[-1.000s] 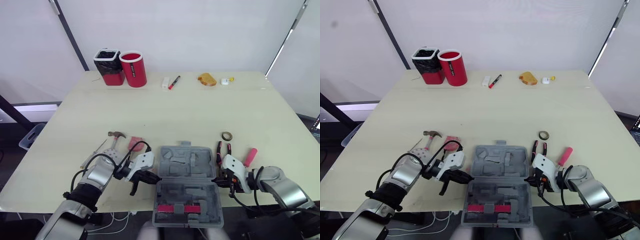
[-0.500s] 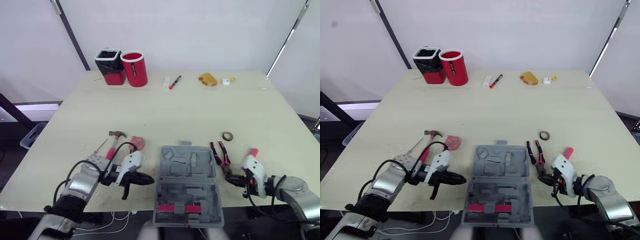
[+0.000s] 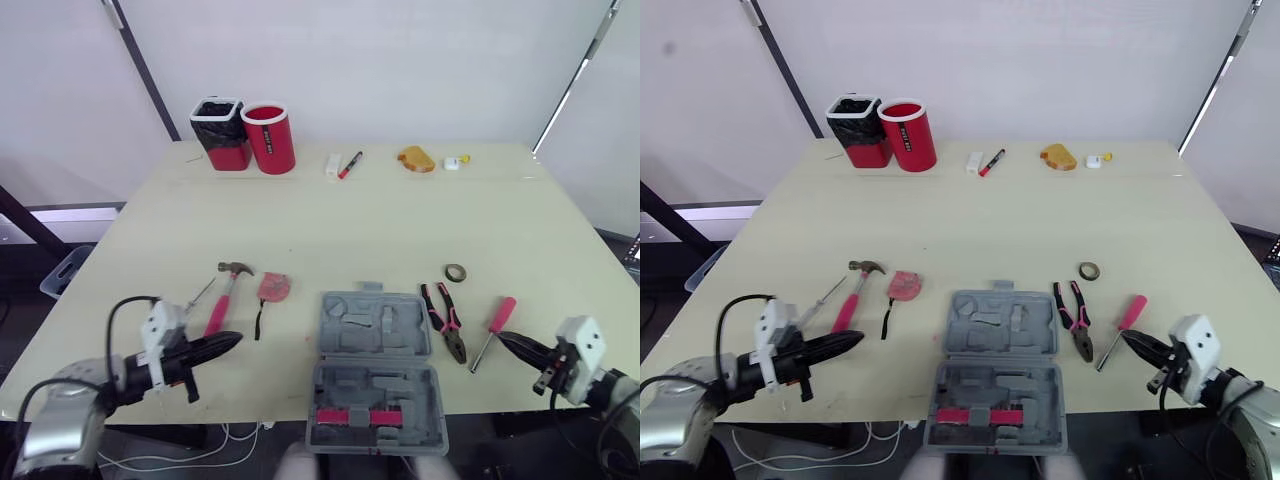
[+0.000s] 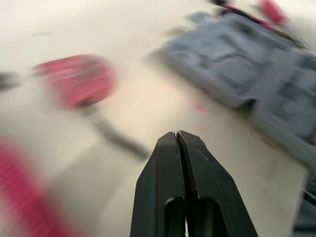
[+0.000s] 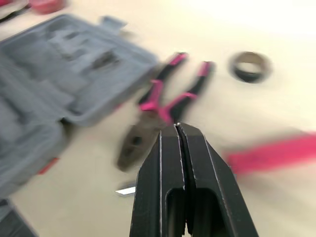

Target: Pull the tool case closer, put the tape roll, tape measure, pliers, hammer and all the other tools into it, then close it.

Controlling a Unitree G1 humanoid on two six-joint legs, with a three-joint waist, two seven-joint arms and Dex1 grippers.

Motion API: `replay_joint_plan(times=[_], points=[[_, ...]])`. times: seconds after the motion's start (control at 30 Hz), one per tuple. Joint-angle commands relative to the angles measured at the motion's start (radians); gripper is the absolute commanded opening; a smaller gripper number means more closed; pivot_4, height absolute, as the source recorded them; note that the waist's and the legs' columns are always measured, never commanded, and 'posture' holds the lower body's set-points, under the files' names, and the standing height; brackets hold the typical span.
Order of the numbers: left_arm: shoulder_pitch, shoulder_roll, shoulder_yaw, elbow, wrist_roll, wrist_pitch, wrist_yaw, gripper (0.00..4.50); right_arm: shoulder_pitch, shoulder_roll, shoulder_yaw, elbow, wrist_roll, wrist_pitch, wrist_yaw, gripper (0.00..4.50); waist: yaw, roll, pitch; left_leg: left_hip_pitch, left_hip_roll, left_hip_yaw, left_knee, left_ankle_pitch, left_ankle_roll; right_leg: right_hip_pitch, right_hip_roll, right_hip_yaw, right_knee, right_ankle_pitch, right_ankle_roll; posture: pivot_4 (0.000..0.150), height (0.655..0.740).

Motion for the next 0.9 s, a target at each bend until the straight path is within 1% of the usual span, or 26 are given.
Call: replay_joint_plan(times=[0.03,0.07,0.1,0.13,0.2,0.27,0.3,0.33,0.37,0.4,0.63,0.83,0.9], points=[[0.047,-0.019,0.106,0.003,-0.042,-0.029,0.057,0.09,0.030,0.005,-0.096,0.024,0.045,-0.048,-0.007,0.00,0.000,0.000,0.000,0.000,0.000,0.000,0.000,0.000,0.000,0.000,0.000,0.000,0.000,0.000,0.000,0.150,0.7400],[0.063,-0.025,0.124,0.005,-0.049,-0.029,0.068,0.09,0.040,0.004,-0.110,0.026,0.053,-0.052,-0.006,0.00,0.000,0.000,0.000,0.000,0.000,0.000,0.000,0.000,0.000,0.000,0.000,0.000,0.000,0.000,0.000,0.150,0.7400],[0.082,-0.035,0.144,0.006,-0.052,-0.034,0.083,0.60,0.054,0.004,-0.129,0.033,0.062,-0.057,-0.003,0.55,-0.001,0.000,0.000,0.000,0.000,0.001,0.000,0.000,0.000,0.000,0.000,0.000,0.000,0.000,0.000,0.150,0.7400],[0.106,-0.046,0.167,0.010,-0.054,-0.042,0.100,0.92,0.071,0.006,-0.151,0.045,0.074,-0.062,0.002,0.88,-0.001,0.000,0.000,0.001,0.000,0.001,0.000,0.000,0.000,0.000,0.000,0.000,0.000,0.000,0.000,0.150,0.7400],[0.156,-0.062,0.203,0.031,-0.041,-0.083,0.122,1.77,0.101,0.015,-0.194,0.077,0.092,-0.087,0.008,1.76,-0.002,0.000,0.000,0.001,0.001,0.001,0.000,0.000,0.000,0.000,0.000,0.001,0.000,0.000,0.000,0.150,0.7400],[0.193,-0.076,0.230,0.054,-0.042,-0.110,0.132,2.80,0.120,0.025,-0.226,0.105,0.112,-0.105,0.011,2.81,-0.002,0.000,0.000,0.002,0.001,0.002,-0.001,0.000,0.000,0.000,0.000,0.001,-0.001,0.000,0.000,0.150,0.7400],[0.208,-0.079,0.238,0.069,-0.040,-0.127,0.131,3.11,0.125,0.030,-0.240,0.115,0.124,-0.109,0.013,3.24,-0.002,0.000,0.000,0.002,0.001,0.002,-0.001,0.000,0.000,0.000,0.000,0.001,-0.001,0.000,0.000,0.150,0.7400],[0.219,-0.082,0.244,0.083,-0.040,-0.139,0.131,3.61,0.129,0.034,-0.251,0.122,0.135,-0.112,0.014,3.70,-0.002,0.000,0.000,0.002,0.001,0.002,-0.002,0.000,0.000,0.000,0.000,0.001,-0.001,0.000,0.000,0.150,0.7400],[0.226,-0.084,0.253,0.094,-0.046,-0.145,0.135,3.99,0.132,0.038,-0.261,0.127,0.142,-0.117,0.013,4.12,-0.002,0.000,0.000,0.002,0.001,0.002,-0.002,0.000,0.000,0.000,0.000,0.001,-0.001,-0.001,0.000,0.150,0.7400],[0.233,-0.086,0.260,0.102,-0.050,-0.151,0.138,4.46,0.139,0.043,-0.268,0.128,0.146,-0.118,0.011,4.50,-0.003,0.000,0.000,0.002,0.001,0.002,-0.002,0.000,0.000,0.000,0.000,0.001,-0.001,-0.001,0.001,0.150,0.7400],[0.256,-0.080,0.277,0.127,-0.062,-0.175,0.139,4.49,0.190,0.052,-0.285,0.132,0.151,-0.128,0.018,4.50,-0.001,0.000,-0.001,0.003,0.002,0.001,-0.002,0.000,0.000,0.000,-0.001,0.002,-0.001,-0.002,0.002,0.150,0.7400],[0.238,-0.070,0.226,0.037,-0.033,-0.209,0.136,4.49,0.172,-0.023,-0.252,0.099,0.146,-0.063,0.041,4.50,-0.002,0.000,-0.001,0.004,0.002,0.002,-0.002,0.000,0.000,0.000,-0.001,0.004,-0.001,-0.002,0.001,0.150,0.7400],[0.232,-0.065,0.210,-0.036,-0.061,-0.181,0.125,4.49,0.149,-0.056,-0.242,0.068,0.156,-0.028,0.045,4.50,-0.002,0.000,-0.001,0.004,0.002,0.002,-0.002,0.000,0.000,0.000,-0.001,0.004,-0.001,-0.001,0.000,0.150,0.7400]])
